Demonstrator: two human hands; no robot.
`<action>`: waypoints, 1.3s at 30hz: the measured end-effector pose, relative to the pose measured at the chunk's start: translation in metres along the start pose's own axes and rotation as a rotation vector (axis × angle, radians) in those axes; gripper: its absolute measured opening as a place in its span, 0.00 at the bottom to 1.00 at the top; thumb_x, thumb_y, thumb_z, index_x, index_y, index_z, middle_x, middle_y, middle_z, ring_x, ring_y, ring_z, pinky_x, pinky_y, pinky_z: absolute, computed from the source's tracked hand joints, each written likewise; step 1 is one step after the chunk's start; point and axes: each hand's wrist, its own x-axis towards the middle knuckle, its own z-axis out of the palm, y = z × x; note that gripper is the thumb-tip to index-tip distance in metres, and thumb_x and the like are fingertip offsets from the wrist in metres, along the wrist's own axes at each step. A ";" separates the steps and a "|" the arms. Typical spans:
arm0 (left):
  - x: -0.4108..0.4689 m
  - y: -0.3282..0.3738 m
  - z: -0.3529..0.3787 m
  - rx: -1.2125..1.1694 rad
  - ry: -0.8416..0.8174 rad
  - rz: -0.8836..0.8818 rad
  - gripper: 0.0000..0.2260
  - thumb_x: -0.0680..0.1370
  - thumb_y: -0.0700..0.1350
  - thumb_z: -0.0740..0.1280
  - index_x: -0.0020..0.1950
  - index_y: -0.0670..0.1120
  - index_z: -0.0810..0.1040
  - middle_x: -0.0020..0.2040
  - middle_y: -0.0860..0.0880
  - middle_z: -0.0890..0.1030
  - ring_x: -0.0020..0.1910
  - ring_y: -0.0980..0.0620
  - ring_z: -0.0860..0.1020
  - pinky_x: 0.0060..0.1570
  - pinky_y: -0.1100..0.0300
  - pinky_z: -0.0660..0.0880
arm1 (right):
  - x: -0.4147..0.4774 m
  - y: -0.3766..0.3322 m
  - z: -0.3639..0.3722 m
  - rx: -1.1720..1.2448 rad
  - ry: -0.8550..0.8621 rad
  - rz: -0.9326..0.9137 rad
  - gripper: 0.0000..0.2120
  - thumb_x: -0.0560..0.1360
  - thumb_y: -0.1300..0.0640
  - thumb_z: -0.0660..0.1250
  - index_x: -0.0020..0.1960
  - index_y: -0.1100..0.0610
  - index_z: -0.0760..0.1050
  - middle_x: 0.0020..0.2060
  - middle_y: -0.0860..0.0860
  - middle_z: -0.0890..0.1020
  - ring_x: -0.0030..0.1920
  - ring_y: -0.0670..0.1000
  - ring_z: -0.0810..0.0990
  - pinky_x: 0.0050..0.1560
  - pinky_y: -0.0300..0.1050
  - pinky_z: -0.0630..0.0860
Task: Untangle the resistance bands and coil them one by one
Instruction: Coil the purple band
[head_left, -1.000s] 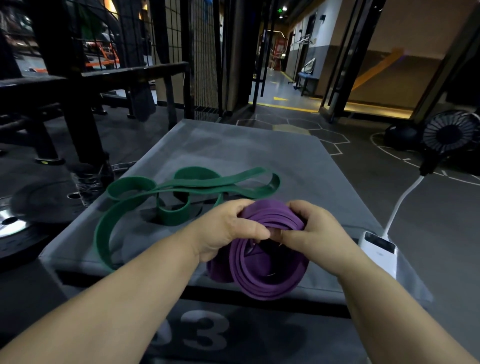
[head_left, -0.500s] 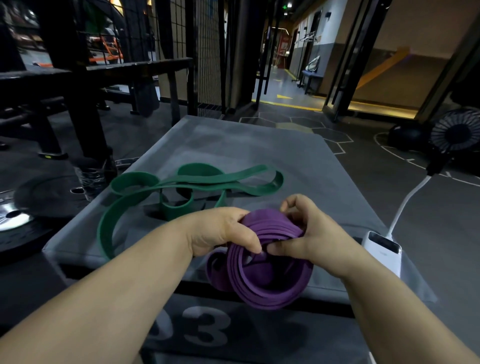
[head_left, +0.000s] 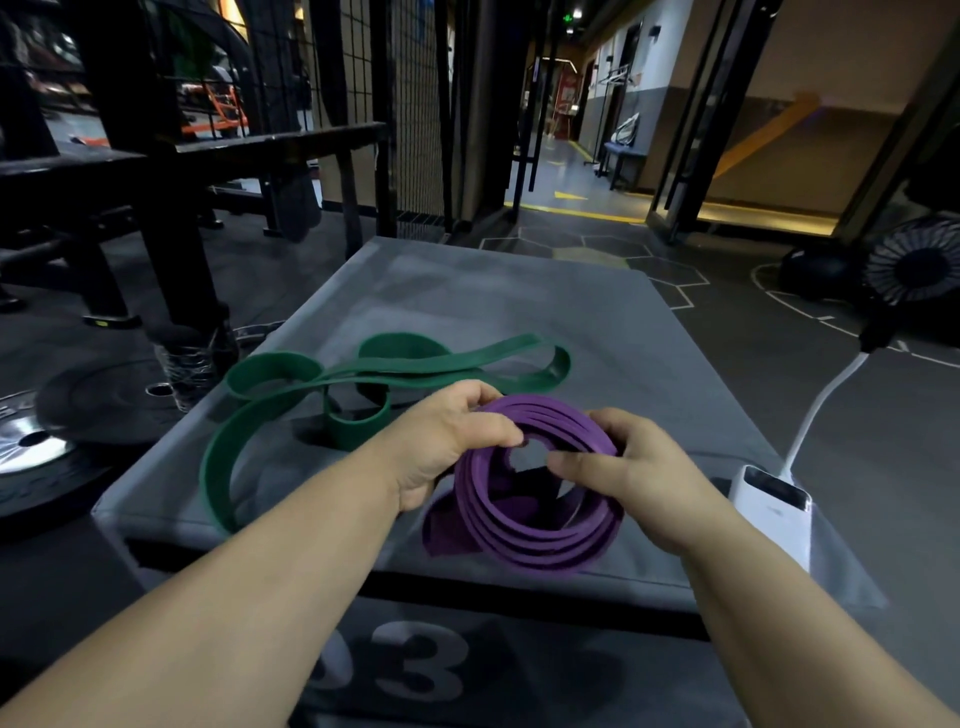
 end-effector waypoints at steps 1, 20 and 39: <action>0.000 -0.001 0.000 0.022 -0.003 0.023 0.15 0.61 0.38 0.70 0.47 0.43 0.76 0.37 0.47 0.81 0.33 0.53 0.79 0.37 0.63 0.77 | 0.000 0.001 0.001 0.053 -0.003 0.005 0.14 0.63 0.57 0.76 0.47 0.56 0.81 0.37 0.52 0.84 0.39 0.53 0.83 0.45 0.51 0.79; -0.005 -0.005 0.010 -0.241 -0.071 -0.001 0.30 0.58 0.40 0.75 0.59 0.39 0.74 0.50 0.38 0.79 0.48 0.41 0.77 0.51 0.49 0.77 | 0.003 0.006 -0.008 0.399 -0.207 0.038 0.23 0.61 0.65 0.74 0.56 0.65 0.77 0.41 0.57 0.84 0.41 0.54 0.83 0.42 0.43 0.80; -0.004 -0.012 0.013 0.180 0.009 0.148 0.28 0.63 0.43 0.77 0.61 0.50 0.74 0.52 0.50 0.83 0.51 0.54 0.82 0.56 0.55 0.78 | 0.005 0.004 -0.007 0.711 -0.346 -0.013 0.38 0.61 0.64 0.78 0.67 0.69 0.67 0.54 0.67 0.77 0.52 0.64 0.78 0.54 0.56 0.79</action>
